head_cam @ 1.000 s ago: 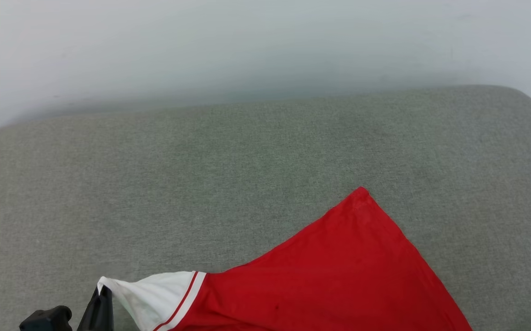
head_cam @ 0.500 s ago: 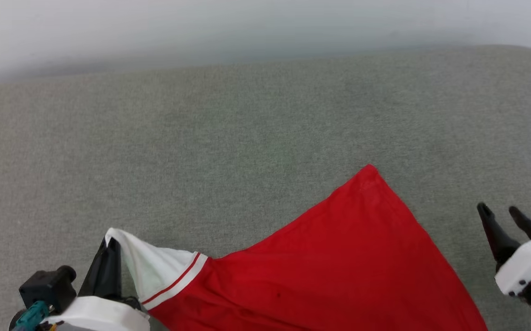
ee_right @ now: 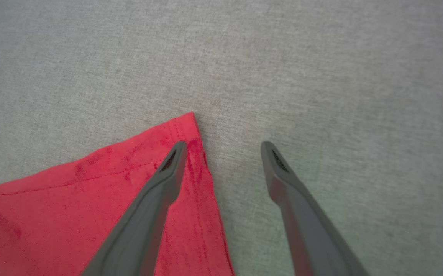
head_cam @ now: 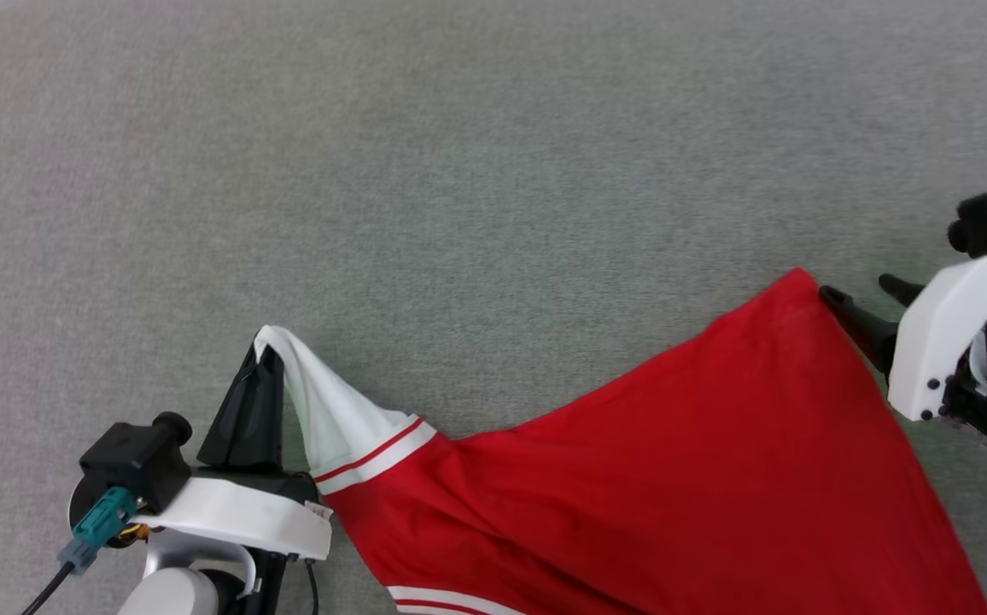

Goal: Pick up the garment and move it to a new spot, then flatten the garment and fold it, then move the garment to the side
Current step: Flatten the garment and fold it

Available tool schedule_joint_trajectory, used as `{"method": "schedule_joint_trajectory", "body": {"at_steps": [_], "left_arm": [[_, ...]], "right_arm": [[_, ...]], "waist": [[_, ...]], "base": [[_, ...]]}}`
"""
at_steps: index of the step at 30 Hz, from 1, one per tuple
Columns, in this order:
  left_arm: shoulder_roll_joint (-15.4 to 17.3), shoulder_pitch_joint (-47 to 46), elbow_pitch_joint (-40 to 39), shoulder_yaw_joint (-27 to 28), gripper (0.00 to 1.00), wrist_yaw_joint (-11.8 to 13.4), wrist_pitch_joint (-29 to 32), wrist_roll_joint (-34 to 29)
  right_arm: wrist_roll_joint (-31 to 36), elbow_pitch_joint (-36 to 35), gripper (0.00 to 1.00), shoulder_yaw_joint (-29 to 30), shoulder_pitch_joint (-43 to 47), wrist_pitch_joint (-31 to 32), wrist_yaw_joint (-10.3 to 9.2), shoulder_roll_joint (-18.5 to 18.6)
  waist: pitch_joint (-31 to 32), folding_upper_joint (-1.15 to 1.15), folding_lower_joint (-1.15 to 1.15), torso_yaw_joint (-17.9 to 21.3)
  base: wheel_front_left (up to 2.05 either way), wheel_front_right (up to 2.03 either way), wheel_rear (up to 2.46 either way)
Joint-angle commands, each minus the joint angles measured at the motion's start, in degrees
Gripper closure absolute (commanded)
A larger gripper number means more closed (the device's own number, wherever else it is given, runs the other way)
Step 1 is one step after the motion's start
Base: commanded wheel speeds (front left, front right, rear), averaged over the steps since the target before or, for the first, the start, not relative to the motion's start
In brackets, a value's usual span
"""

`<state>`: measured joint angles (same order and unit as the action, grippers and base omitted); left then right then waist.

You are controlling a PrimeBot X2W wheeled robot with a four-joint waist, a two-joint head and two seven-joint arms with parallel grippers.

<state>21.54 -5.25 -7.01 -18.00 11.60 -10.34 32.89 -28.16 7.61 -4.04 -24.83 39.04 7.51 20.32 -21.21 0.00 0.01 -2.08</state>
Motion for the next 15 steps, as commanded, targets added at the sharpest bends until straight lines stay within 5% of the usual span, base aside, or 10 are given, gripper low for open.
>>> {"method": "schedule_joint_trajectory", "body": {"at_steps": [1, 5, 14, 15], "left_arm": [[-0.26, -1.29, 0.49, -0.27, 1.0, -0.43, -0.59, -0.44], [-0.94, -2.44, 1.66, -0.81, 1.0, -1.12, -1.4, -0.32], [-1.82, -4.3, 4.05, -1.32, 1.0, -2.46, -2.47, 0.07], [-1.93, -4.45, 4.27, -1.4, 1.0, -2.49, -2.5, 0.11]], "right_arm": [[-1.23, 0.28, 0.0, -1.29, -1.76, 4.66, -0.03, 0.65], [-2.71, 0.26, 0.0, -3.74, -3.36, 14.09, -0.03, 1.49], [-5.75, 3.52, 0.02, -8.14, -1.88, 24.86, 0.05, -0.4], [-5.78, 4.0, 0.59, -8.33, -1.62, 25.63, 0.05, -0.38]], "waist": [[-1.78, 0.0, -0.01, -1.74], [-2.93, 0.0, -0.01, -2.74], [-4.55, 0.0, -0.01, -3.93], [-4.54, 0.0, -0.01, -4.01]], "base": [[0.0, 0.0, 0.0], [0.0, 0.0, 0.0], [0.0, 0.0, 0.0], [0.0, 0.0, 0.0]]}}
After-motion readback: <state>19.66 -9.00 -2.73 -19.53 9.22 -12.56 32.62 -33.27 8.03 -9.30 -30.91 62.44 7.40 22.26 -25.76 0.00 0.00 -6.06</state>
